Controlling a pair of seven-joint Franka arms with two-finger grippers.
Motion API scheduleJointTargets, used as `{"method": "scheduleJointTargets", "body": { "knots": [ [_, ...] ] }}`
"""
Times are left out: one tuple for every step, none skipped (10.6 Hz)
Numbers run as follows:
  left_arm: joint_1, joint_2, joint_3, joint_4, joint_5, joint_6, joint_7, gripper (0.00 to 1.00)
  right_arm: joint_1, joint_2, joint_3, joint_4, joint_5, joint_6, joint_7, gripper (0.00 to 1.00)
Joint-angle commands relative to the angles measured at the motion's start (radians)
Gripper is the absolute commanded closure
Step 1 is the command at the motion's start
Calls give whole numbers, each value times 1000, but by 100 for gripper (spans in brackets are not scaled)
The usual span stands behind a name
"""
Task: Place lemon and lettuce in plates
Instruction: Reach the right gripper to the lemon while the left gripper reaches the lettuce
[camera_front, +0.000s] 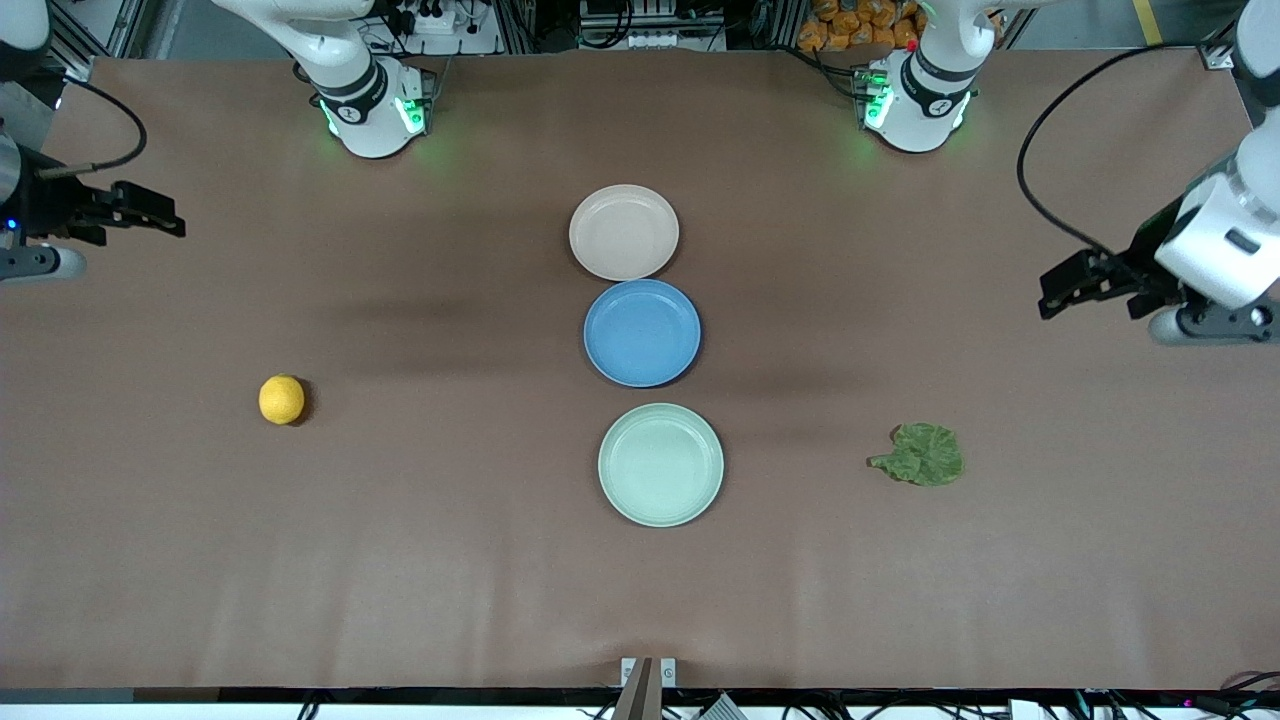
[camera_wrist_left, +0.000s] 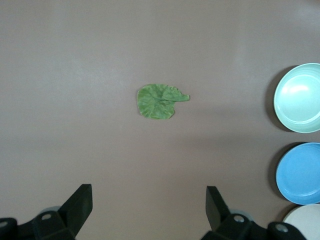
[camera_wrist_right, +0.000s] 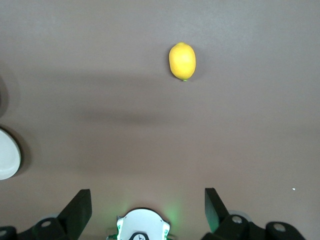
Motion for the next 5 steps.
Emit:
{"method": "scheduleJointTargets", "body": {
  "knots": [
    [4,90,7,-16,9,90,31,0,-19,8,3,-94,3,129,-16,0],
    [5,109,7,-31,23,124,31,0,-22,32,5,-109,3,177,-16,0],
    [7,119,9,-77,26,198,31,0,-26,58,3,-108,3,196,-16,0],
    [16,121,12,-164,26,315,31,0,-46,87,5,-109,3,219,-16,0],
    [17,124,13,-254,26,442,32,0,-60,129,5,-109,3,254,-16,0]
  ]
}}
